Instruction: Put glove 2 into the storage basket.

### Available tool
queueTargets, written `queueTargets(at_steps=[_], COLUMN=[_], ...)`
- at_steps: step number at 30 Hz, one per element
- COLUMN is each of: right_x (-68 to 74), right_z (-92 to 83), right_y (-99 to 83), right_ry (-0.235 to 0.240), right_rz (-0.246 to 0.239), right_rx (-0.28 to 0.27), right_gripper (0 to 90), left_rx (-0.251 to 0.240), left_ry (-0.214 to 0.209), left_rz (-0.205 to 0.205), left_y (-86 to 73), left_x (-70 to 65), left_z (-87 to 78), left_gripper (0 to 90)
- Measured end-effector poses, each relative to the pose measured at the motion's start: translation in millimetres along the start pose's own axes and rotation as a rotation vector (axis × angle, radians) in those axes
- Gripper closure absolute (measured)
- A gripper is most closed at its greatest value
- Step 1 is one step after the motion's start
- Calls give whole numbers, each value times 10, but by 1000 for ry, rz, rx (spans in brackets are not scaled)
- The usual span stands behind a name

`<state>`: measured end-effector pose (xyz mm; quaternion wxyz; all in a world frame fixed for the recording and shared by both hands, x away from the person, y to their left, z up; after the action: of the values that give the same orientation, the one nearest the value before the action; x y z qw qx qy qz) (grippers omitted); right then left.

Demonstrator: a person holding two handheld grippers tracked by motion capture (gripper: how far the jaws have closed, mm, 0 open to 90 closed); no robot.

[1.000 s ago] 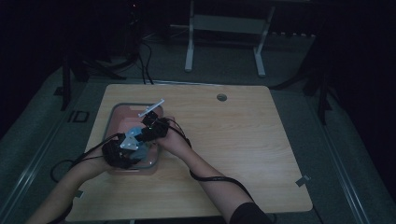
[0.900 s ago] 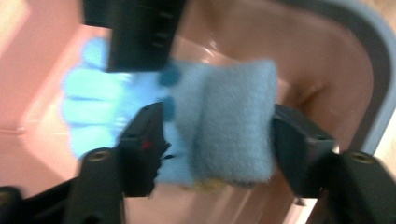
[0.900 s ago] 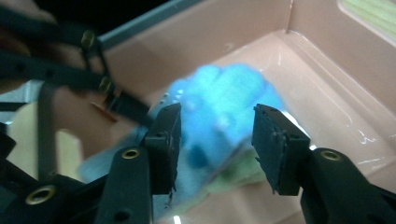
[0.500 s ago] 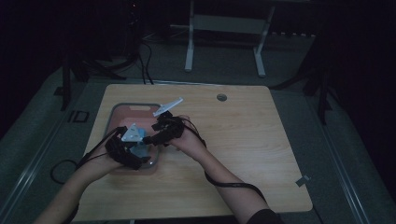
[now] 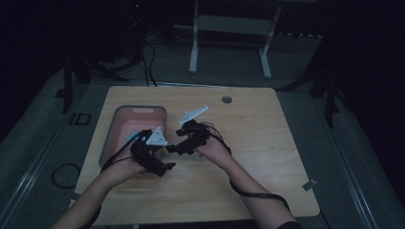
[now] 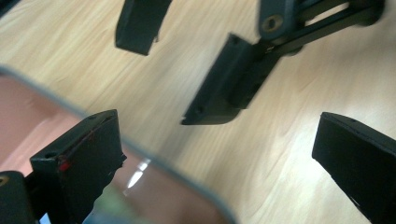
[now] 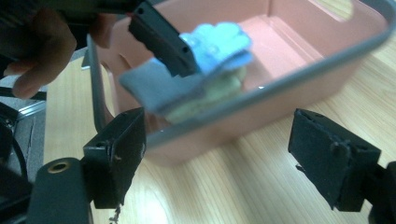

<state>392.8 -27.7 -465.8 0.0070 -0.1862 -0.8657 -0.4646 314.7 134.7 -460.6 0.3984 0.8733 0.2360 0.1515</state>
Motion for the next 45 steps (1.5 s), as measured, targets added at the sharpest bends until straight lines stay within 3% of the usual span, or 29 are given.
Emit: queueTargets(at_steps=[9,15,21,45], right_x=[-146,-191,-255,-310], right_z=[-207,-296,-407,-723], right_y=[-212,-342,-475,-1103], right_ry=[-16,-33,-54,-114], right_rz=[16,0,10,30], right_rx=[-5,4,-8,14], right_gripper=[170,149,148,150], left_rx=[7,28,16,9], left_ry=[-43,-63,-80,-216], left_rz=[35,56,49,108], left_y=[105,145,165,146], left_x=[-138,-234,-289,-703], left_z=[172,271,345,779], left_gripper=[21,21,21,22])
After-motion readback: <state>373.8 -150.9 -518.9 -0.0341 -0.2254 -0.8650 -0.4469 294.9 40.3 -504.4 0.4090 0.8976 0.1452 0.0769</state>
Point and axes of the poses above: each handheld gripper's, and its own axes: z roughly forward along the jaws, y roughly out of its top, x roughly to its left, the point moved 1 cm from there along z, roughly forward along the jaws, and after that the axes turned 7 degrees about -x, right-handed, at the moved point
